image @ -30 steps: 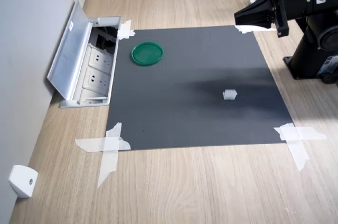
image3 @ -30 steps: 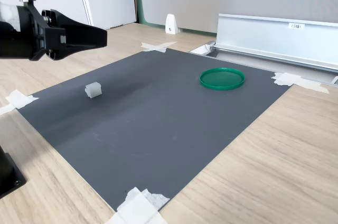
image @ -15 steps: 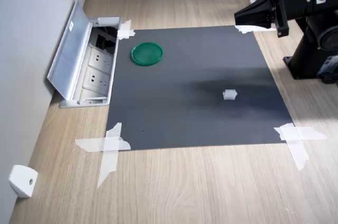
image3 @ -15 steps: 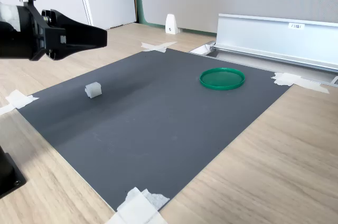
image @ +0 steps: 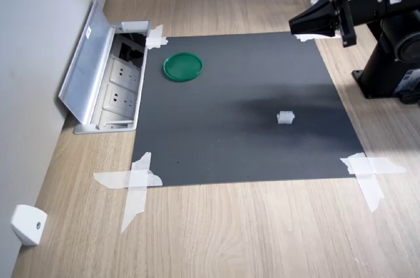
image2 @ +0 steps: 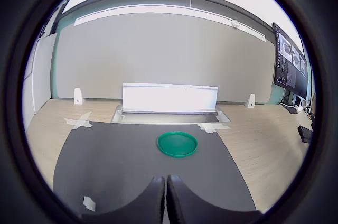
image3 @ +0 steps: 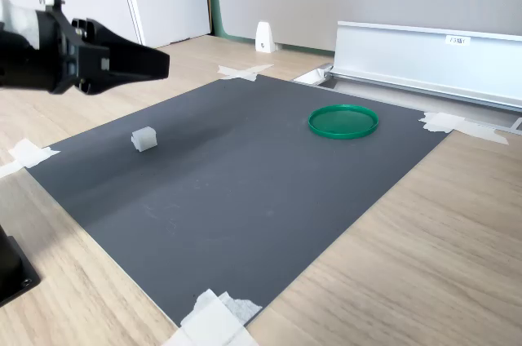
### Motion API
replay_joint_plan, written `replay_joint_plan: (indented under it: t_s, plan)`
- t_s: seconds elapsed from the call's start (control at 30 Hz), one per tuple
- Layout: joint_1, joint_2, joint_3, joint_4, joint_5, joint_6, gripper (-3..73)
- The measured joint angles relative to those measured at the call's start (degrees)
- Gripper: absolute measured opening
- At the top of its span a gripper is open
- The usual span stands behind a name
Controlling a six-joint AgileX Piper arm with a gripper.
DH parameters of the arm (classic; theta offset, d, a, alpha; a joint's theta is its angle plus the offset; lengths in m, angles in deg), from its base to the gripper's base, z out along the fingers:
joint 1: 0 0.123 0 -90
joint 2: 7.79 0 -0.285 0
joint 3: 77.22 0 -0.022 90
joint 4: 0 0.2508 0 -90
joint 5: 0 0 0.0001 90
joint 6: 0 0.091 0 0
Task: Grasp a white terminal and put it on the green lid.
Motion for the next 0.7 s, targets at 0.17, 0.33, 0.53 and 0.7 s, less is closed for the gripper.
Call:
replay_joint_plan:
  t_s: [0.17,0.33,0.53,0.7]
  plan:
    - [0.00,6.72,-6.74,0.00,8.99,-0.70,-0.9]
    - [0.00,14.29,-14.33,-0.10,20.39,-3.45,-0.9]
    - [0.00,22.92,-24.61,-1.85,35.04,-8.15,-0.9]
    - [0.00,28.62,-31.34,-0.69,42.81,-9.22,-0.9]
